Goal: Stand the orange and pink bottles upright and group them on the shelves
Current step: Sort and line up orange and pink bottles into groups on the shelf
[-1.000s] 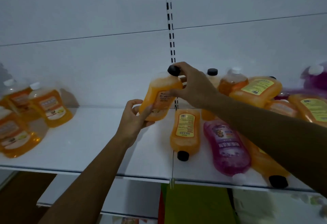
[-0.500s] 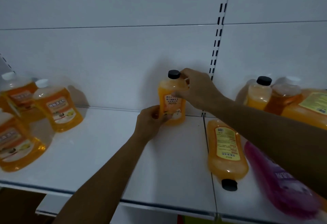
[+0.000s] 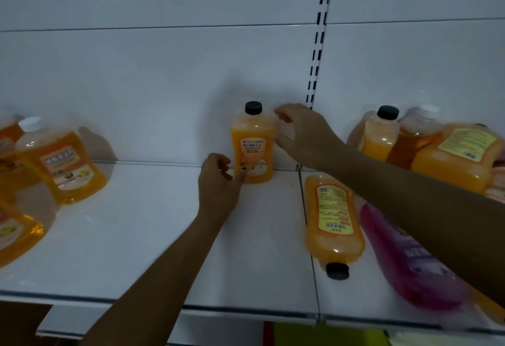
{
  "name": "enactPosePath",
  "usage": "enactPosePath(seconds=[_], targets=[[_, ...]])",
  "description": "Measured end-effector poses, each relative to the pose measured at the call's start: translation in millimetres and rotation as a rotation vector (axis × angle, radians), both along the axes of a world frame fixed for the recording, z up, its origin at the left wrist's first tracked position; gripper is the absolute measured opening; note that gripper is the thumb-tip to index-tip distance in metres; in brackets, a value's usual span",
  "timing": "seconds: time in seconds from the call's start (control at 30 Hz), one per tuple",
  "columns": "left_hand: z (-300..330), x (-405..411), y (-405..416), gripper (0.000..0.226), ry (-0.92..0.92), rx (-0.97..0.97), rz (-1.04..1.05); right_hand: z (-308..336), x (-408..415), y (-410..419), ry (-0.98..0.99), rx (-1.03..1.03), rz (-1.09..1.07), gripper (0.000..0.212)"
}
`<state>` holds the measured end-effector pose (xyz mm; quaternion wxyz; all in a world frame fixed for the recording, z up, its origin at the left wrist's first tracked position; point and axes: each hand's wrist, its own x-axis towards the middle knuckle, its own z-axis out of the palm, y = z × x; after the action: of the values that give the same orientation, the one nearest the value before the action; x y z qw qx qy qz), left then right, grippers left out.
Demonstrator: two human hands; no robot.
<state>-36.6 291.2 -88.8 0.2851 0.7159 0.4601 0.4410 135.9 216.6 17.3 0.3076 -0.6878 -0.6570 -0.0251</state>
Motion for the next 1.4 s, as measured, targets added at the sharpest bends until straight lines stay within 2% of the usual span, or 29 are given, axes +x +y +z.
enactPosePath(seconds=[0.07, 0.13, 0.23, 0.33, 0.4, 0.53, 0.6, 0.7, 0.87, 0.93, 1.1, 1.2, 1.3, 1.4], targets=[[3, 1, -15, 0.031, -0.028, 0.052, -0.008, -2, 9, -16, -0.003, -0.038, -0.011, 0.048], [8, 4, -34, 0.026, -0.032, 0.071, -0.061, -6, 20, -34, -0.009, -0.162, -0.027, 0.046], [13, 14, -64, 0.024, 0.075, 0.005, -0.243, -16, 31, -58, -0.033, -0.374, -0.043, 0.048], [14, 26, -89, 0.054, 0.269, -0.186, -0.437, -24, 37, -73, -0.041, -0.484, -0.064, 0.050], [15, 29, -104, 0.075, 0.350, -0.248, -0.526, -30, 40, -78, -0.027, -0.537, -0.071, 0.050], [17, 28, -123, 0.083, 0.407, -0.218, -0.644, -35, 42, -85, -0.098, -0.559, -0.017, 0.041], [14, 25, -123, 0.071, 0.377, -0.234, -0.648, -32, 45, -91, -0.137, -0.574, 0.051, 0.042], [6, 20, -118, 0.040, 0.303, -0.254, -0.582, -22, 48, -109, -0.216, -0.624, 0.198, 0.062], [9, 34, -104, 0.046, 0.379, -0.098, -0.457, -11, 31, -146, -0.333, -0.676, 0.374, 0.078], [17, 48, -95, 0.044, 0.348, -0.072, -0.460, -16, 22, -158, -0.428, -0.711, 0.394, 0.085], [24, 76, -83, 0.050, 0.140, -0.358, -0.547, -36, 12, -165, -0.571, -0.646, 0.372, 0.089], [13, 82, -83, 0.060, 0.193, -0.367, -0.575, -38, 9, -164, -0.666, -0.580, 0.346, 0.089], [13, 83, -82, 0.053, 0.100, -0.418, -0.574, -38, 2, -165, -0.687, -0.555, 0.333, 0.083], [19, 79, -85, 0.036, -0.035, -0.494, -0.557, -37, -1, -166, -0.651, -0.568, 0.382, 0.081]])
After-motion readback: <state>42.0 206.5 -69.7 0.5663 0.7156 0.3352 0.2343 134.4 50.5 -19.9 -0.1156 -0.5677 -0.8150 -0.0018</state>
